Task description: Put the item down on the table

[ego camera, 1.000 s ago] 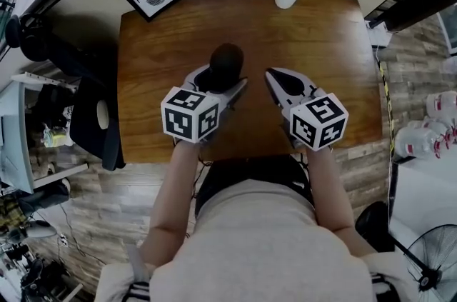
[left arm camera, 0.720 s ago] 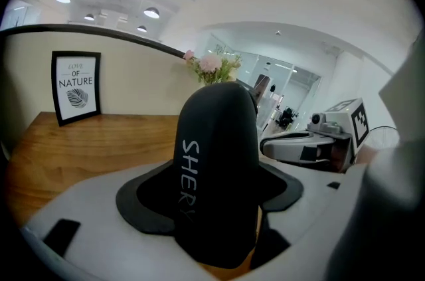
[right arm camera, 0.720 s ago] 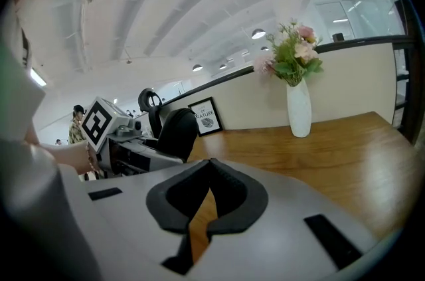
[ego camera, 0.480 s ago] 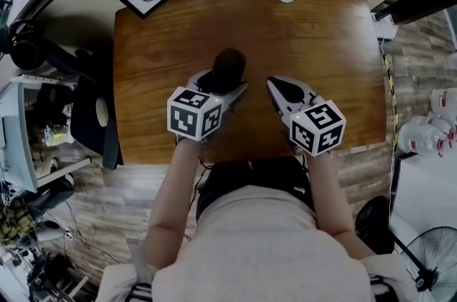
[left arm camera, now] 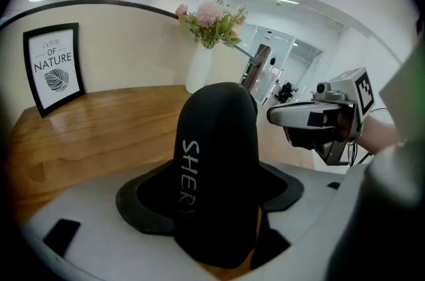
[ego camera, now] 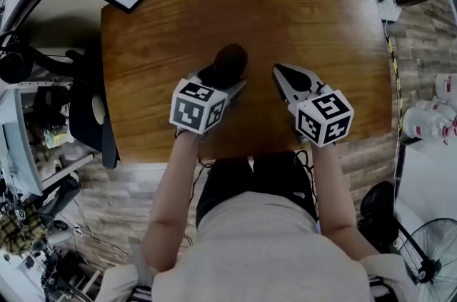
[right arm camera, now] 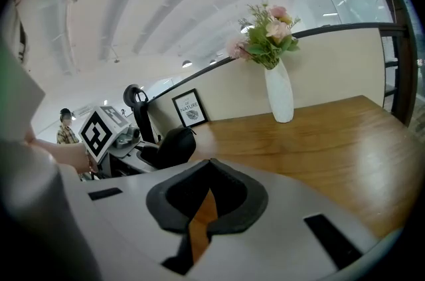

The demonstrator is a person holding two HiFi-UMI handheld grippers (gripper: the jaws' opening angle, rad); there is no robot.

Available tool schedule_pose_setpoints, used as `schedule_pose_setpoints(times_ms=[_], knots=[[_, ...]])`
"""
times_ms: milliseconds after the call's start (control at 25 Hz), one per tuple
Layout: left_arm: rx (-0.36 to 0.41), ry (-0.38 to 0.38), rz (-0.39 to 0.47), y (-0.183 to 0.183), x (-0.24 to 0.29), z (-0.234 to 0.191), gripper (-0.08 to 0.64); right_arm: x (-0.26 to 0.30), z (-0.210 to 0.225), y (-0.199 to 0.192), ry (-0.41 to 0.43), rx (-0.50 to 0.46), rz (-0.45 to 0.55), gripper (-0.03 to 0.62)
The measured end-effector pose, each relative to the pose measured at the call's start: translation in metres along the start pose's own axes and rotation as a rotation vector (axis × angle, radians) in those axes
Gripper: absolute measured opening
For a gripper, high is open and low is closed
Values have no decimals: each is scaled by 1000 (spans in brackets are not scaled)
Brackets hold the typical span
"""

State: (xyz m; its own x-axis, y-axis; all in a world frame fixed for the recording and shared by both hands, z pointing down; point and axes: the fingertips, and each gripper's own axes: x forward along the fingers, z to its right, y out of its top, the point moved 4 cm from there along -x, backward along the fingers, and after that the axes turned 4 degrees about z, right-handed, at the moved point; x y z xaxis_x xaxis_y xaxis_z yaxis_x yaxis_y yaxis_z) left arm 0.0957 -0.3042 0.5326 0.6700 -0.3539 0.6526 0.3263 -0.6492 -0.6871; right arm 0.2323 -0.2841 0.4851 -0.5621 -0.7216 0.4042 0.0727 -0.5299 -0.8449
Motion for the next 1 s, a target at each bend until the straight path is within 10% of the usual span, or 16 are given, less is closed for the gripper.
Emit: schedule_pose_setpoints(times_ms=[1000], knots=[[183,19,-200,-8,67,9,354,-7,24,-43,-22,102,-35,10]])
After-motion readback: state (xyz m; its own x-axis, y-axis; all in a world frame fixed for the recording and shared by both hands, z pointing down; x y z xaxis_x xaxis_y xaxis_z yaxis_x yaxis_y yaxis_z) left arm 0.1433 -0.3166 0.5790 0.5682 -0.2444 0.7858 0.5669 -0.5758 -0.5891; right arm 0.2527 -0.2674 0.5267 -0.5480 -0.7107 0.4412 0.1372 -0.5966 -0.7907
